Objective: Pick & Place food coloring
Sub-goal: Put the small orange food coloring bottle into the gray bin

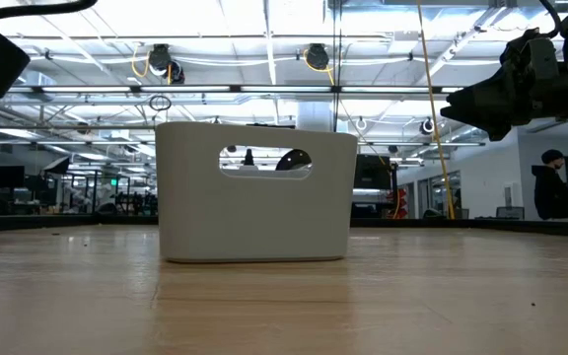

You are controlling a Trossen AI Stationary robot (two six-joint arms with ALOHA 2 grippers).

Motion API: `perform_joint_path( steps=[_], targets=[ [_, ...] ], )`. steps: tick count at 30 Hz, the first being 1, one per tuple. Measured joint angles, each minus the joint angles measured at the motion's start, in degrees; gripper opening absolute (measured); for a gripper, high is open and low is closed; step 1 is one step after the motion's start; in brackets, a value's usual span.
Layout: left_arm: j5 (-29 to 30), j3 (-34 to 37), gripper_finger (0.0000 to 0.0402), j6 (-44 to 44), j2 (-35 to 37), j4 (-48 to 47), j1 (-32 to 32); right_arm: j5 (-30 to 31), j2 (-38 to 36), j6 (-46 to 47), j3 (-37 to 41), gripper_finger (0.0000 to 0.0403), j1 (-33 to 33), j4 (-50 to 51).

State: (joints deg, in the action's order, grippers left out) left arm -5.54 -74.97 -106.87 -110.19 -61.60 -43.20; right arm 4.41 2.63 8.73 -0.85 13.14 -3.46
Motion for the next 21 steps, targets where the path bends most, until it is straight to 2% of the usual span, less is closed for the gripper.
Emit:
perform_joint_path(
  steps=[21],
  targets=[
    [-0.9,1.6,0.0152,2.9,0.0,1.7,0.5,0.0,0.0,0.0,0.0,0.0169,0.0,0.0]
  ],
)
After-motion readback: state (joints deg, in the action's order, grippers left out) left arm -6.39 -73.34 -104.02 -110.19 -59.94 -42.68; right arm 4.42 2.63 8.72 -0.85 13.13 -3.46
